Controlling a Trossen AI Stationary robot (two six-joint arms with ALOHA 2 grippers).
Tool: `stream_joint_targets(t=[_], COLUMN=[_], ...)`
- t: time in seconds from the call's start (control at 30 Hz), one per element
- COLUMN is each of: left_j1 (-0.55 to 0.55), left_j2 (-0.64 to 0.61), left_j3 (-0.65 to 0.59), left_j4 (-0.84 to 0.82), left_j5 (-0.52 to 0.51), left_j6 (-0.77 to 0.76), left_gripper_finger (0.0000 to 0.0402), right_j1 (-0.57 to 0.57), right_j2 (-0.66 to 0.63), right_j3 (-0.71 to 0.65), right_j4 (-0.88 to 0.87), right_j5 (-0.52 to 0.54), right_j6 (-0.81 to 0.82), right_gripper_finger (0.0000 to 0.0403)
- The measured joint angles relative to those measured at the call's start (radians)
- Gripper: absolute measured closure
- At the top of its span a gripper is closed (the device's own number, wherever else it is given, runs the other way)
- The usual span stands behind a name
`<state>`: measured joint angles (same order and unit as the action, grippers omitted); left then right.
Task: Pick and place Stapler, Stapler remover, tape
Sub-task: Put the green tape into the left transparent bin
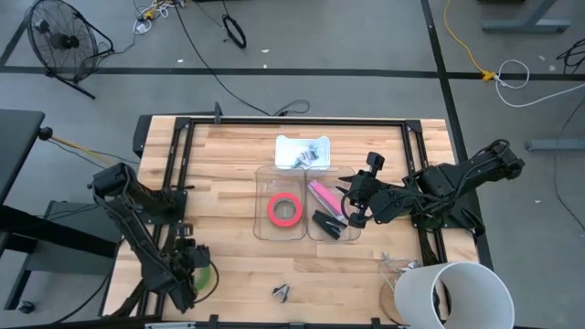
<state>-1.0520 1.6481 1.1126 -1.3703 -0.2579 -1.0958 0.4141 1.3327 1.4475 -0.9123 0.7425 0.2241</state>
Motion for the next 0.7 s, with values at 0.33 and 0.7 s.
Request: stream_joint_targets(t=[0.33,0.7], left_j1=[-0.02,-0.022], left_j2=[-0.103,-0.224], left_j3=[-0.205,-0.271], left_j4=[0.197,0.384], left_j5=[0.065,0.079], left_j6=[-0.022,-0.153], left_gripper_finger=[0.0308,0.0308], right_j1=[0.0,0.0], right_j2=[0.0,0.0], right_j3=[0.0,0.0], right_j4=[0.0,0.012], right_j5=[0.0,0.0], right_j6=[0.002,0.003], right_gripper_finger=[0.0305,0.0305])
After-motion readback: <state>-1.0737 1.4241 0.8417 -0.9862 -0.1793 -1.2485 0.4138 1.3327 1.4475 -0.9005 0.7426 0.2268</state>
